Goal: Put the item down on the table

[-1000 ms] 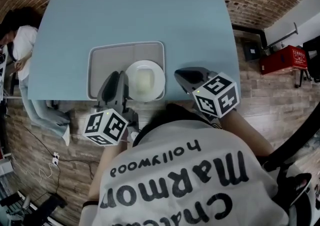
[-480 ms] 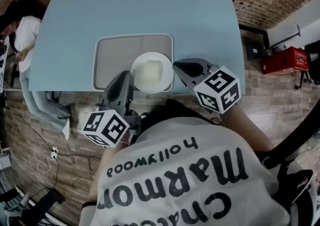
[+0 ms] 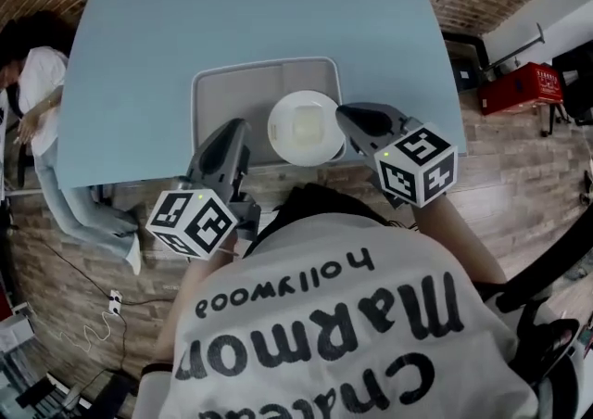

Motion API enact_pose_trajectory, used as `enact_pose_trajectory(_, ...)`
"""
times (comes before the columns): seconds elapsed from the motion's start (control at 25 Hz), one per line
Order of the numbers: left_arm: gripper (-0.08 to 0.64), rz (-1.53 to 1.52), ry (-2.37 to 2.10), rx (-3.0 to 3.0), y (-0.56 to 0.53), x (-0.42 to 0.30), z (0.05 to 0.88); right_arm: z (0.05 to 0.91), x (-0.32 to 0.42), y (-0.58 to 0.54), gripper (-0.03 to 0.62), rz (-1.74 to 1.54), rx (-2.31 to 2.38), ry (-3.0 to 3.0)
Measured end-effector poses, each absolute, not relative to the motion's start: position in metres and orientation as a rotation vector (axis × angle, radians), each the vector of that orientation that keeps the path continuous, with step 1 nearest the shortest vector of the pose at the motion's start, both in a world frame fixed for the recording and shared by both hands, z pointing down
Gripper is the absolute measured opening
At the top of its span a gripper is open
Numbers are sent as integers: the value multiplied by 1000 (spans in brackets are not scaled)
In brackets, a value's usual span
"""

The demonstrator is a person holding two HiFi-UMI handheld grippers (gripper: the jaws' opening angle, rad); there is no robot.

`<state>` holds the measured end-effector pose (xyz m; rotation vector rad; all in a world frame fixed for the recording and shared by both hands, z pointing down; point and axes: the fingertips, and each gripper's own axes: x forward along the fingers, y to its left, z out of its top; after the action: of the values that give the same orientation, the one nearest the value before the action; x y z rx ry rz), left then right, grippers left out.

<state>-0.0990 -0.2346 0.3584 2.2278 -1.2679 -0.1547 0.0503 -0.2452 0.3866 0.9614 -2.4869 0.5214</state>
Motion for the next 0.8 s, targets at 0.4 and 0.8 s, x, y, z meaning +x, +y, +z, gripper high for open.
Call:
enact_pose_trajectory(0.4,32,-58,-1150,2322,-250,-109,365,381,46,-243,9,527,1155,-2427)
enact_pose_trajectory(0.8,32,-17,-1094,2315,-246,-106,382,386,45,-245,9,496,1201,-2391)
